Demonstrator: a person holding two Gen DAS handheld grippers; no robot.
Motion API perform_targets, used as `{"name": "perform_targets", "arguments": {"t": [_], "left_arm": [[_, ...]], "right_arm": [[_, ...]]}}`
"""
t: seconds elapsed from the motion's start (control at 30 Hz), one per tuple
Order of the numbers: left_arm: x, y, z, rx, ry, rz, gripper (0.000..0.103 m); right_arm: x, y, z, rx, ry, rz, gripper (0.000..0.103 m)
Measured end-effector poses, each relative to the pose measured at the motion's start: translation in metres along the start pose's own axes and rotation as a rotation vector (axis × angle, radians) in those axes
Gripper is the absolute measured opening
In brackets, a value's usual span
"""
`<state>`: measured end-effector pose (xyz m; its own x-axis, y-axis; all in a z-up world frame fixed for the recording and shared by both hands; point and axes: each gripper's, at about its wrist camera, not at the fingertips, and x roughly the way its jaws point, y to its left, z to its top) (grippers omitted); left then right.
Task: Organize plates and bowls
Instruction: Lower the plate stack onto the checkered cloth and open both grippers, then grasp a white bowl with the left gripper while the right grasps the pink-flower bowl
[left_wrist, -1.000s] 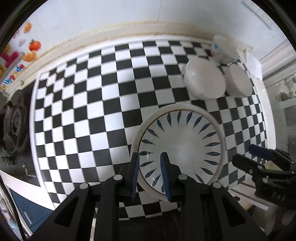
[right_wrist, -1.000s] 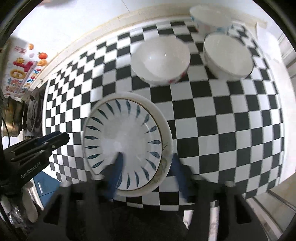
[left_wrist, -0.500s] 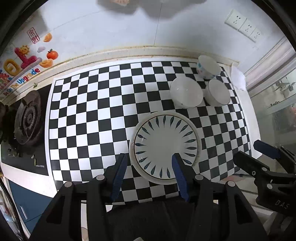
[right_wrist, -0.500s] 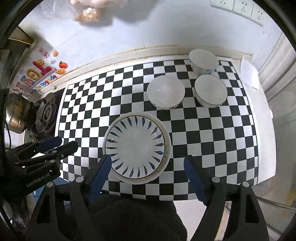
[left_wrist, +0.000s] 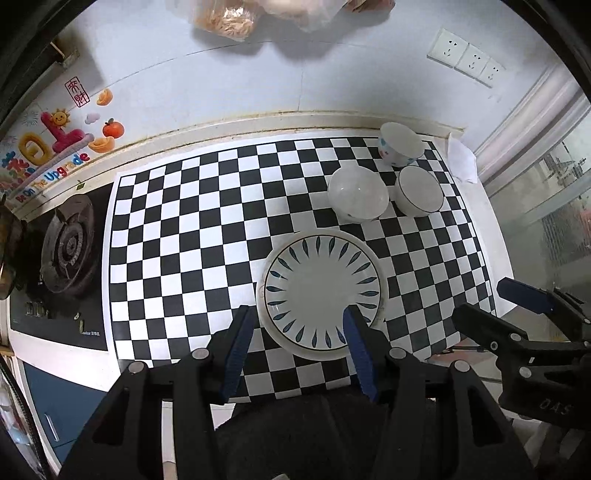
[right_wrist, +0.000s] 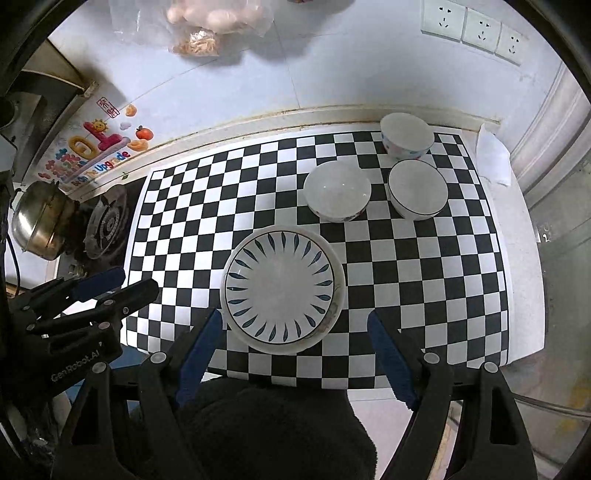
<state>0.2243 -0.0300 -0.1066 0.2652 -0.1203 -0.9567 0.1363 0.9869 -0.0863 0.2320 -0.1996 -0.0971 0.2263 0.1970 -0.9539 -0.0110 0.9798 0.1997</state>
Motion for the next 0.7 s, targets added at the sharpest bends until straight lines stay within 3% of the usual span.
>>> {"name": "perform_targets", "arguments": {"t": [0.2, 0.43, 0.7], "left_arm": [[0.021, -0.001, 0.02, -0.04, -0.005, -0.021, 0.048], [0.078, -0.003, 0.082, -0.072, 0.001, -0.019, 0.048], [0.189, -0.023, 0.147, -0.037, 0.175, -0.046, 0.048]], "right_arm": [[0.01, -0.026, 0.01, 0.06, -0.033, 0.015, 0.083], [0.066, -0.093, 0.052, 0.212, -0.08, 0.03, 0.083], [0.167, -0.156, 0.094, 0.387, 0.004, 0.127, 0.083]]}}
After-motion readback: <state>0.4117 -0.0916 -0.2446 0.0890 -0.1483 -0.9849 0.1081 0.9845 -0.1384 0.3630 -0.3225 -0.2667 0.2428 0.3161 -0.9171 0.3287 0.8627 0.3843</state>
